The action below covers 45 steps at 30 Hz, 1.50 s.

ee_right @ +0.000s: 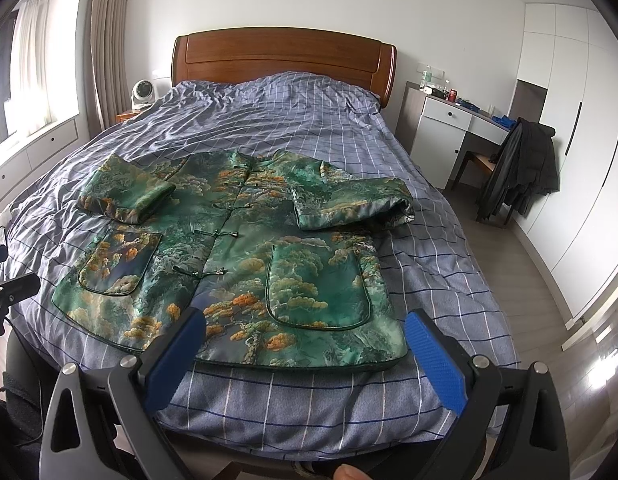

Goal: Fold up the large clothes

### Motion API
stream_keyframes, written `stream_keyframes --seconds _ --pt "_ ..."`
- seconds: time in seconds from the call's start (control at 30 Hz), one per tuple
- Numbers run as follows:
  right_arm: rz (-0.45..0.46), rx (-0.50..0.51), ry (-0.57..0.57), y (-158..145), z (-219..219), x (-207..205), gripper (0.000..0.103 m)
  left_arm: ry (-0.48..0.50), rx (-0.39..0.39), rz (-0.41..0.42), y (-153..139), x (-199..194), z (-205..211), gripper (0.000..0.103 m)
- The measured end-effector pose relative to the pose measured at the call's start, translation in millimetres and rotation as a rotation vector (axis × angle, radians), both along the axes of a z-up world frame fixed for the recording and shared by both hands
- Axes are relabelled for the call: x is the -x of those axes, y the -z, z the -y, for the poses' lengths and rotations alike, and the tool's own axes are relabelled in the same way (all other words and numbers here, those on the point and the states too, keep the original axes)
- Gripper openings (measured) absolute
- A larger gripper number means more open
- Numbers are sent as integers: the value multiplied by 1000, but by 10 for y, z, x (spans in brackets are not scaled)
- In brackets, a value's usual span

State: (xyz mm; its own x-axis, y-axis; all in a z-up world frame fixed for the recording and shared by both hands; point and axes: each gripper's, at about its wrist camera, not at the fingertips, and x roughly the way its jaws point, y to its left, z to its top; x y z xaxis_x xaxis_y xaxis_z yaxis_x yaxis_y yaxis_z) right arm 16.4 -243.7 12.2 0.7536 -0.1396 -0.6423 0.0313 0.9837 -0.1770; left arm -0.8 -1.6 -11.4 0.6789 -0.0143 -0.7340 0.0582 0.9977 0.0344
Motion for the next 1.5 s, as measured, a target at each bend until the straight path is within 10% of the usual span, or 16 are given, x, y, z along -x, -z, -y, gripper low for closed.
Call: stream_keyframes --seconds 1.5 --pt "-7 -8 4 28 -8 22 101 0 9 -6 -9 -8 -35 102"
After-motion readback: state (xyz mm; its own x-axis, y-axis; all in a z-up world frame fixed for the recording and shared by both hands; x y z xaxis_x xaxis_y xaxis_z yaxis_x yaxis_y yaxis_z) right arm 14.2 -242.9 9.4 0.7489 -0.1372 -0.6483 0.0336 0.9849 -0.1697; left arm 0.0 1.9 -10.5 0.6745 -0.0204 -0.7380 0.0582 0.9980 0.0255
